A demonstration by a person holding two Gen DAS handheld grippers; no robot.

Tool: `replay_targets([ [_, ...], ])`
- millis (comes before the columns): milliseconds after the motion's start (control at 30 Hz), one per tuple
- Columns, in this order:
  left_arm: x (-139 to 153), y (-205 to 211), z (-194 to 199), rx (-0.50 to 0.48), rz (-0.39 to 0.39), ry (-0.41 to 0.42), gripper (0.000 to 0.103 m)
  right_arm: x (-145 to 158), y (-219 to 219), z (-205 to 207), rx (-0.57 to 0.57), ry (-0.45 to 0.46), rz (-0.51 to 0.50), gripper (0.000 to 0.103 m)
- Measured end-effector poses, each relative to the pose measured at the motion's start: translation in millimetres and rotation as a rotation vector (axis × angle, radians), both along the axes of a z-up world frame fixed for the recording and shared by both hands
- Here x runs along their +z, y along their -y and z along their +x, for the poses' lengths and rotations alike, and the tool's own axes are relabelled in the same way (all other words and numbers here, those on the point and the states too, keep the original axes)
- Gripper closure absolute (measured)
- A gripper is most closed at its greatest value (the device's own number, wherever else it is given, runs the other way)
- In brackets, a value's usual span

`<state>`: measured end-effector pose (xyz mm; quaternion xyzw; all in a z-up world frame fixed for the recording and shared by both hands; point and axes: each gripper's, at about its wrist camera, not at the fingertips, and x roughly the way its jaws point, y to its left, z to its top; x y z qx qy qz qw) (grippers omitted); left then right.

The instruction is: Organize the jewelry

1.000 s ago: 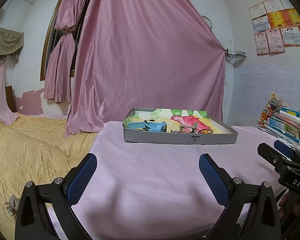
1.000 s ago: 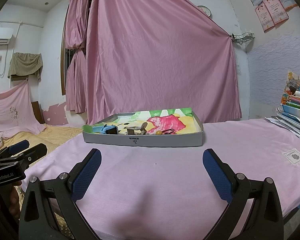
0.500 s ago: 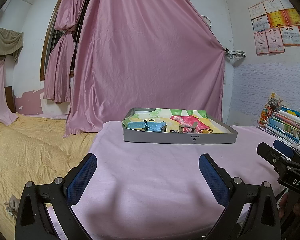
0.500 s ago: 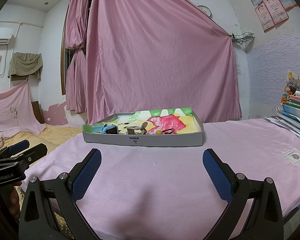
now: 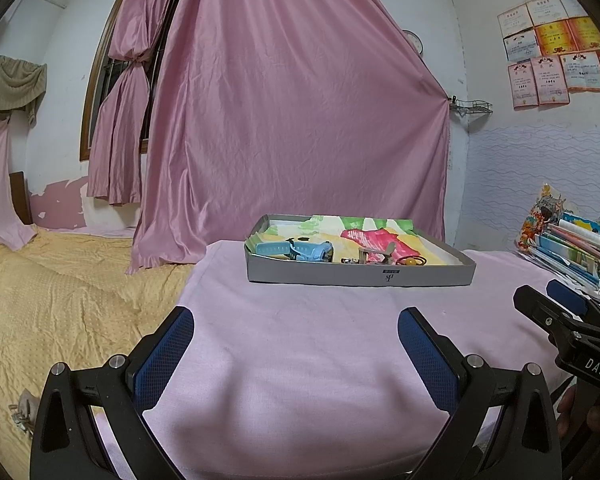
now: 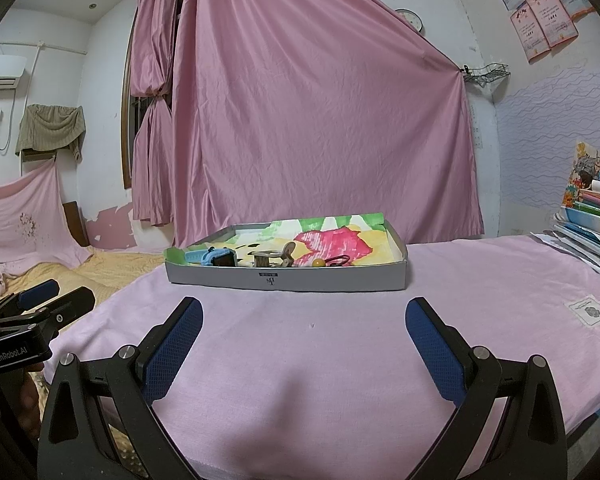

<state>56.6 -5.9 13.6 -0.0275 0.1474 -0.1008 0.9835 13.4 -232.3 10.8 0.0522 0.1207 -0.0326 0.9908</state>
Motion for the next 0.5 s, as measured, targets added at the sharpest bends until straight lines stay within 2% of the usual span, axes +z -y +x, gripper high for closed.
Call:
replay_targets([
  [500,0.2,0.1,0.4,0.000,0.000,-0.002,0.001,-0.8,0.6,0.5,0.000,-0.004,0.000,0.003],
])
